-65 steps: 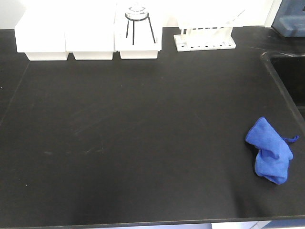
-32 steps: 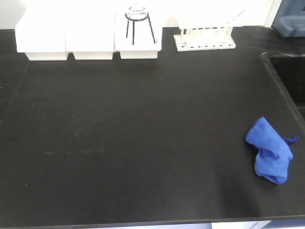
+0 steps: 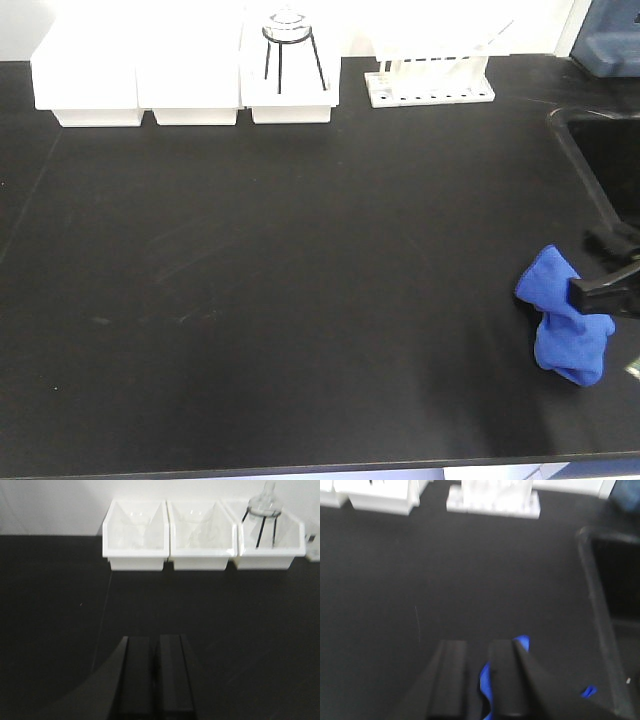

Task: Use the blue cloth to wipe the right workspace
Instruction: 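Close the right gripper on the blue cloth and lift it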

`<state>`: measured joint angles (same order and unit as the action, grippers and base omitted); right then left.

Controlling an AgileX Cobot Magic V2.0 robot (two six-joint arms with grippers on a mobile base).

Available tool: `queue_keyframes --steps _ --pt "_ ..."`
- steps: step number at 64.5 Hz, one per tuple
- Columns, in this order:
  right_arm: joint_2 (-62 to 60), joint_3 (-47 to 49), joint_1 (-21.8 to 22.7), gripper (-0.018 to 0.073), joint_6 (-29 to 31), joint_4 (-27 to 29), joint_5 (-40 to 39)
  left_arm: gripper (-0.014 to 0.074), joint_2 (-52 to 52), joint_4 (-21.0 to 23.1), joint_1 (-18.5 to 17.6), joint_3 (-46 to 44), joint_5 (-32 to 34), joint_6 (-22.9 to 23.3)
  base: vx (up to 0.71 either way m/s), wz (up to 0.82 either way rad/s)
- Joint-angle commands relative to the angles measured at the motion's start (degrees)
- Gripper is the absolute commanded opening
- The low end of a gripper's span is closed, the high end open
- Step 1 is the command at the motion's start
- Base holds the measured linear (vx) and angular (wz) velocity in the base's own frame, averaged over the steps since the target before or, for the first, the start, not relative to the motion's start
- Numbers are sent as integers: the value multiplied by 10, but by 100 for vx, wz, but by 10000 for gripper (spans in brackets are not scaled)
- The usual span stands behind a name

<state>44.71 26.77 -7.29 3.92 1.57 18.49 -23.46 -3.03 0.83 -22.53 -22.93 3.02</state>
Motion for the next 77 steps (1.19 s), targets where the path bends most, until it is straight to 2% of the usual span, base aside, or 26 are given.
queue_keyframes --steps 1,4,9,13,16,20,23,27,31,36,42,47,65,70,77 --pt "26 17 3 417 -2 9 -51 352 -13 -19 -1 -19 29 1 0 0" --pt "43 17 3 490 -4 24 -56 423 -14 -17 -1 -19 28 3 0 0" --pt "65 18 3 561 -13 33 -35 492 -14 -6 -1 -19 28 13 0 0" --pt "80 24 4 577 -14 26 14 525 -15 -1 -1 -19 24 18 0 0" --pt "92 34 5 576 -39 14 64 531 -15 3 -1 -19 17 18 0 0" --pt "111 54 16 575 -97 -16 123 531 -15 3 -1 -19 8 18 0 0" --pt "126 72 31 575 -148 -66 150 531 -15 3 -1 -19 5 18 0 0" --pt "143 93 48 575 -193 -125 163 531 -15 3 -1 -19 5 18 0 0" --pt "162 112 70 575 -221 -151 173 531 -15 3 -1 -19 5 18 0 0" --pt "195 129 86 575 -206 -127 191 526 -15 3 -1 -19 5 18 0 0" --pt "242 132 90 575 -137 -63 192 523 -15 3 -1 -19 5 18 0 0" --pt "280 132 90 575 -104 -26 185 523 -15 3 -1 -19 5 18 0 0" --pt "386 132 90 555 -108 -40 139 523 -15 2 -1 -19 5 18 0 0" --pt "395 132 90 504 -103 -40 134 523 -15 2 -1 -19 5 18 0 0" --pt "397 132 90 375 -89 -40 115 523 -15 2 -1 -19 10 18 0 0"
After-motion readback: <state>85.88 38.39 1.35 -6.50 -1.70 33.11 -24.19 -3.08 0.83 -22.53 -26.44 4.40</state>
